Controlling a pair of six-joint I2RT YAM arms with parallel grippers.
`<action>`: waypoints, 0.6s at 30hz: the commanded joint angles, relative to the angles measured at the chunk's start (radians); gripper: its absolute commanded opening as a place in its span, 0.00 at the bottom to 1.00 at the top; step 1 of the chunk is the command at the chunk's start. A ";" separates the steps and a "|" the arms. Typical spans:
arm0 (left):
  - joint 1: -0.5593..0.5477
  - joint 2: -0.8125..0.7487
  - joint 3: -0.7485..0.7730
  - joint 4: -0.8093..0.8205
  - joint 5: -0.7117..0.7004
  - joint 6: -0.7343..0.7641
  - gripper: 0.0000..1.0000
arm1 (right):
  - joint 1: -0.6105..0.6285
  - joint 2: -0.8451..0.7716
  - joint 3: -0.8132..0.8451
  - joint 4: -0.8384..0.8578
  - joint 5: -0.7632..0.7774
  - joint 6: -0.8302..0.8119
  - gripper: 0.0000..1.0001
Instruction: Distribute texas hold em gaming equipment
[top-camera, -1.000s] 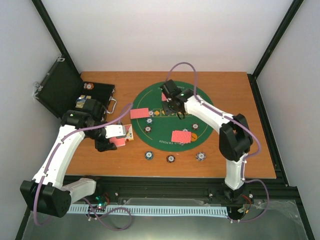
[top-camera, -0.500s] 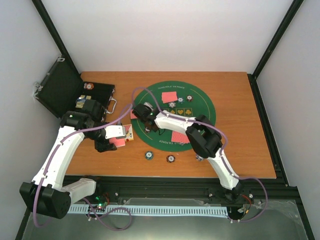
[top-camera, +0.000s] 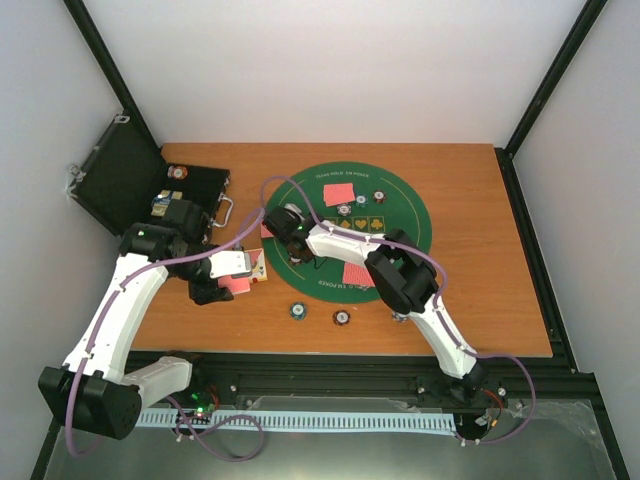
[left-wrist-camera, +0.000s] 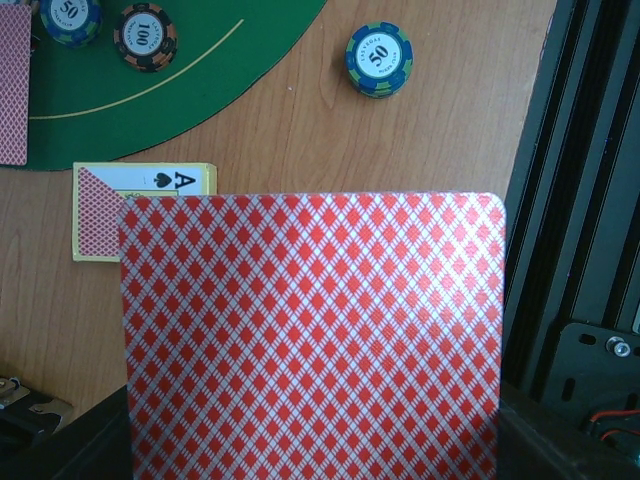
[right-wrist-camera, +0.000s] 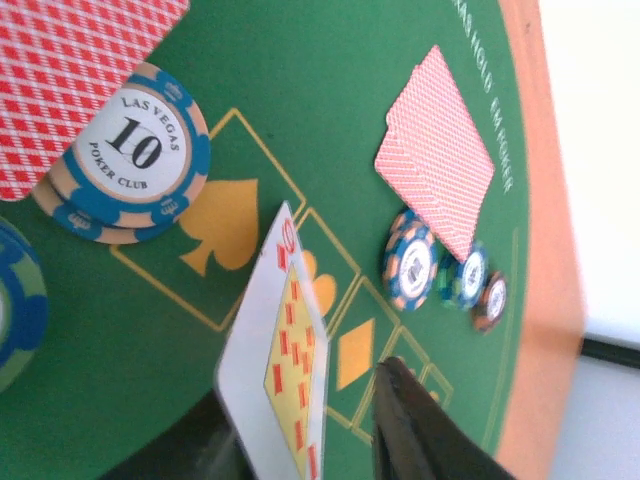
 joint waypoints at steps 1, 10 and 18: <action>-0.002 -0.014 0.027 -0.015 0.014 0.004 0.02 | 0.006 -0.012 0.004 -0.028 -0.064 0.036 0.36; -0.002 -0.005 0.043 -0.018 0.014 0.009 0.02 | 0.015 -0.155 -0.138 -0.004 -0.144 0.079 0.55; -0.002 -0.009 0.041 -0.021 0.014 0.007 0.02 | 0.014 -0.174 -0.203 -0.022 -0.141 0.113 0.55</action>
